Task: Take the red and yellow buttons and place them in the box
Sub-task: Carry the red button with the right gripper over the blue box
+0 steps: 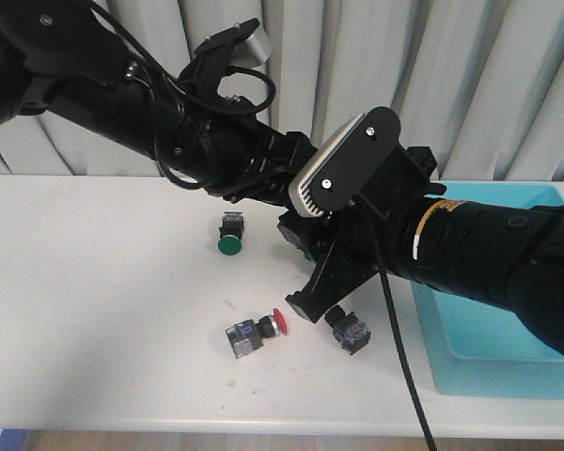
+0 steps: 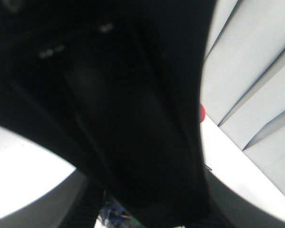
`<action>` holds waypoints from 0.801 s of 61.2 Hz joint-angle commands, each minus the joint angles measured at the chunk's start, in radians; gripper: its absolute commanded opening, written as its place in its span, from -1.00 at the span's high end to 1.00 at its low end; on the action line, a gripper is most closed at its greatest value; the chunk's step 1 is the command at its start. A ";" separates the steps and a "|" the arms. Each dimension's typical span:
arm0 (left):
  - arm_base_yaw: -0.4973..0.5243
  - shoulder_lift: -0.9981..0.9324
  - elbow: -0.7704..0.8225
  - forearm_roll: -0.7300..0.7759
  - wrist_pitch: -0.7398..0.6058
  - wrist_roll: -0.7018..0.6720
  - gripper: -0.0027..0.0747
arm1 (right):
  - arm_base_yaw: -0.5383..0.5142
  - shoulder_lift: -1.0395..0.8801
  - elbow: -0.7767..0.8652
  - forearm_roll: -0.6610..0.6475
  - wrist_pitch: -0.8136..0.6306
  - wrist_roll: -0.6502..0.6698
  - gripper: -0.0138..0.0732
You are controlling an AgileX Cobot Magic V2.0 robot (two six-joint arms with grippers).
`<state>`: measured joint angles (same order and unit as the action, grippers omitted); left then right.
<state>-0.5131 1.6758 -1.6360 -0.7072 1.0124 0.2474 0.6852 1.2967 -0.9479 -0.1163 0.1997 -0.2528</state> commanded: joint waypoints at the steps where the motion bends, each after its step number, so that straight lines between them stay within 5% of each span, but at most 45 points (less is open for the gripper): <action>1: 0.005 -0.060 -0.032 -0.108 -0.079 0.000 -0.36 | -0.027 -0.021 -0.027 -0.008 -0.014 0.017 0.68; 27: 0.150 -0.173 -0.032 0.136 -0.194 -0.001 -0.06 | -0.329 -0.053 -0.033 -0.006 0.038 0.135 0.67; 49: 0.179 -0.240 -0.031 0.615 -0.234 -0.077 0.84 | -0.567 0.004 -0.032 -0.006 0.039 0.217 0.66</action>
<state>-0.3367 1.4640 -1.6380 -0.1994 0.8202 0.2273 0.1747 1.2936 -0.9465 -0.1167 0.3059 -0.0564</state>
